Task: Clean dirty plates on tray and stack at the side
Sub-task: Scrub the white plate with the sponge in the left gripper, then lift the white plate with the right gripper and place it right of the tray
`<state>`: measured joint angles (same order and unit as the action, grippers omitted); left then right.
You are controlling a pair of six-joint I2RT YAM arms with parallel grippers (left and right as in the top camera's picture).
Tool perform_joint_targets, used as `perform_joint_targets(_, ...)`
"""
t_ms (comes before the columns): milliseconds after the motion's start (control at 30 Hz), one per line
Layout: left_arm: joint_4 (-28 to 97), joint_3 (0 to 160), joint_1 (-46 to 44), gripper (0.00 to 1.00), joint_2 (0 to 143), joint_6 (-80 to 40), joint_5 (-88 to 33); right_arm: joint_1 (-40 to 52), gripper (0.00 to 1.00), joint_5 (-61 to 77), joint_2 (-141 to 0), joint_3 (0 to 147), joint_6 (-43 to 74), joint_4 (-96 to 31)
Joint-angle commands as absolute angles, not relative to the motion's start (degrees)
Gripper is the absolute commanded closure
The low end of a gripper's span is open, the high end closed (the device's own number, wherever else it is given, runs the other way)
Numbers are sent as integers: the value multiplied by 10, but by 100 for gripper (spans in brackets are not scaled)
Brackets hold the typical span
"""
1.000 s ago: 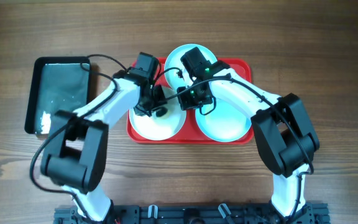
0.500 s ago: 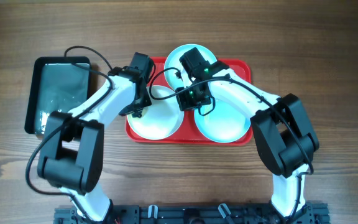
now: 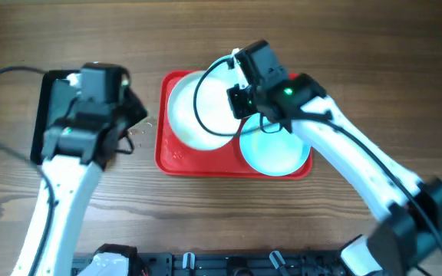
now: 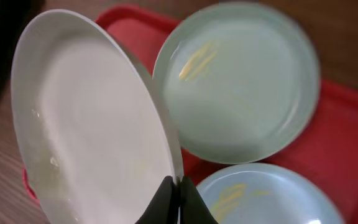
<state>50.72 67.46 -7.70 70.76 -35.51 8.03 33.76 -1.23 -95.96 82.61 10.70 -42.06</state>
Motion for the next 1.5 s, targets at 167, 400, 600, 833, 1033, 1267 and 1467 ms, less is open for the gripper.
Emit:
perform_joint_targets(167,536,675,14,96,675,-365,75,425,96,-275,-929,829,-49,-375)
perform_joint_targets(400,561,675,28,96,679,-365,73,525,96,-465,-929,829,-368,-196)
perform_joint_targets(600,562,675,28,96,680,-365,75,578,96,-562,-929,829,-593,-48)
perform_joint_targets(833,563,675,28,96,680,-365,75,586,96,-562,-929,829,-579,-41)
perform_joint_targets(1033,563,675,28,96,680,-365,75,586,96,-562,-929,829,-565,-41)
perform_joint_targets(1267,569,675,27,96,680,-365,75,491,96,-179,-938,829,-98,-287)
perform_joint_targets(1467,571,675,27,96,680,-365,75,269,96,187,-954,829,67,-305)
